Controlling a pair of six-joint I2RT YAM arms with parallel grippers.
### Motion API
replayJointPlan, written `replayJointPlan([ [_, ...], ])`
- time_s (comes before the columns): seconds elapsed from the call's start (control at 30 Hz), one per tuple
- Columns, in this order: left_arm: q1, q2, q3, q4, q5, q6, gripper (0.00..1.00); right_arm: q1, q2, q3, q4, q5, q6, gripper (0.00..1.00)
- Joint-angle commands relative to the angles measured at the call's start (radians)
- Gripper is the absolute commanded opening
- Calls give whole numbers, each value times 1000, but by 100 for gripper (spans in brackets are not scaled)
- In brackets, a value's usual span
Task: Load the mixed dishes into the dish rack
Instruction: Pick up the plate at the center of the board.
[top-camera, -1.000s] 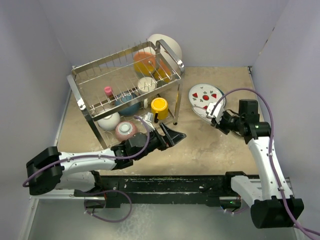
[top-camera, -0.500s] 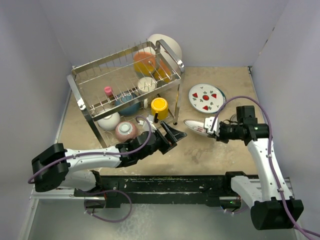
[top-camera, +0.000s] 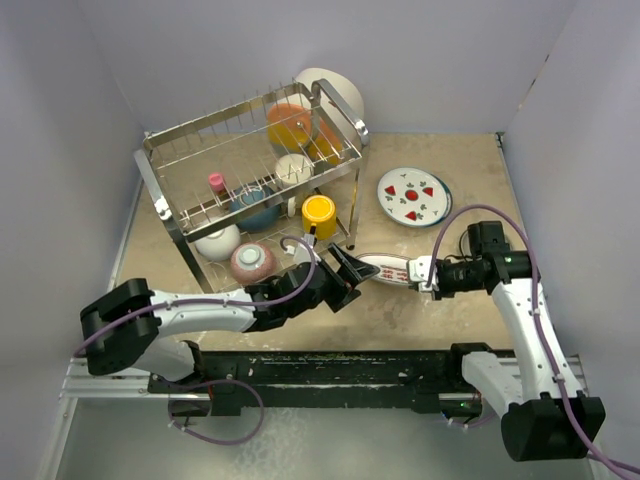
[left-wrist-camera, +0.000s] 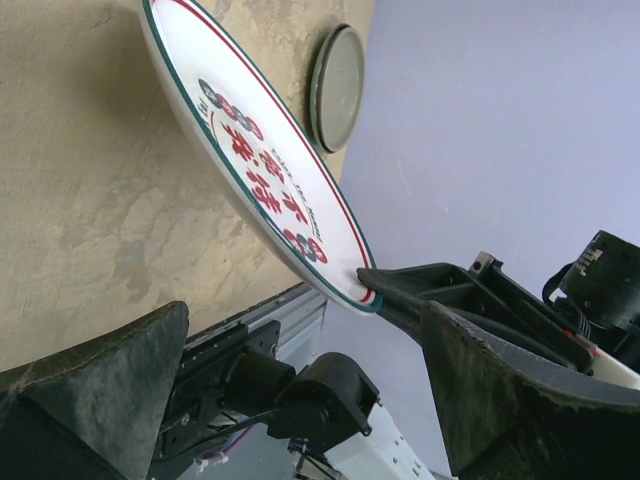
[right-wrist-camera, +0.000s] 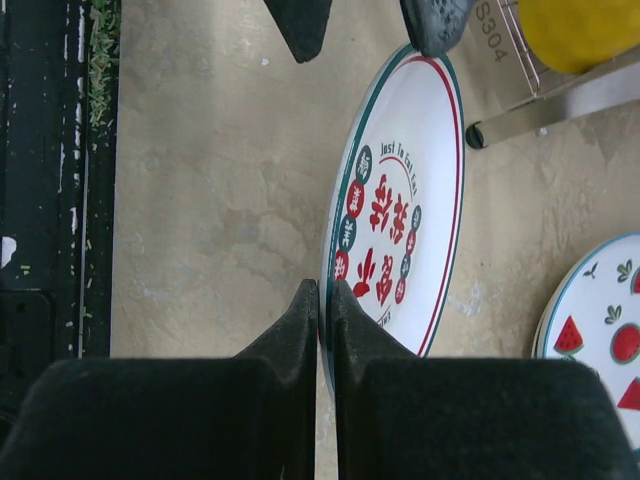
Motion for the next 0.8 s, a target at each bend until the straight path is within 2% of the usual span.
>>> replayJointPlan([
  [0.0, -5, 16, 39, 9, -4, -61, 100, 0, -28, -8, -53, -111, -143, 0],
  [0.27, -7, 48, 55, 9, -10, -78, 92, -1, -32, -23, -126, -152, -275, 0],
  [0.67, -13, 95, 74, 36, 3, -80, 67, 1, -27, -28, -190, -180, -368, 0],
  [0.77, -14, 100, 71, 45, 6, -79, 56, 1, -25, -29, -198, -180, -380, 0],
])
